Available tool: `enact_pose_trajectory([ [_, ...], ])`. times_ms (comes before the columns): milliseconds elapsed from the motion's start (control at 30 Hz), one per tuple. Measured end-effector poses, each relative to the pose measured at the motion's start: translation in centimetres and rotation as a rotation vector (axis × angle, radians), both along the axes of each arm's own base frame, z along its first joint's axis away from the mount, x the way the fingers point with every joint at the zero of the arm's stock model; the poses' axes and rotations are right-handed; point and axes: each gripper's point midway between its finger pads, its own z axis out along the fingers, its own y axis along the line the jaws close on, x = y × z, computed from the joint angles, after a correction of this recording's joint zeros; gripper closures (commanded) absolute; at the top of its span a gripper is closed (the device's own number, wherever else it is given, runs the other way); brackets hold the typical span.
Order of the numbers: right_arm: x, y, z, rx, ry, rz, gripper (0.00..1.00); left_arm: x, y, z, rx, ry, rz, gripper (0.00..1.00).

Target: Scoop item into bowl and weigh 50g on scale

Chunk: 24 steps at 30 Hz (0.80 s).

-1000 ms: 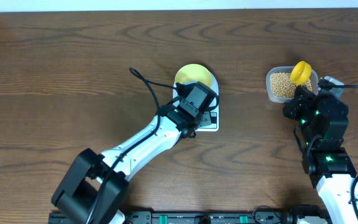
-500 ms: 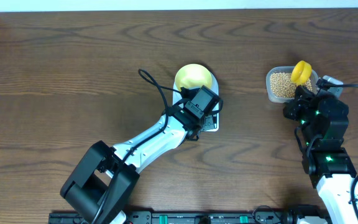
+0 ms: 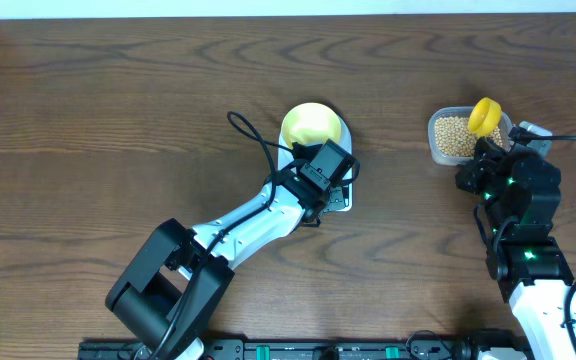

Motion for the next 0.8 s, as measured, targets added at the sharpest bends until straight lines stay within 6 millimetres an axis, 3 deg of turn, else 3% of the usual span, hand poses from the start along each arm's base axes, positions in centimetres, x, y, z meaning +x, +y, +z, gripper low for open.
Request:
enact_pose_trajectory([
  [800, 0.0, 0.0, 0.0, 0.000, 0.000, 0.000, 0.99, 1.1, 0.1, -0.5, 0.004, -0.033, 0.019, 0.93],
])
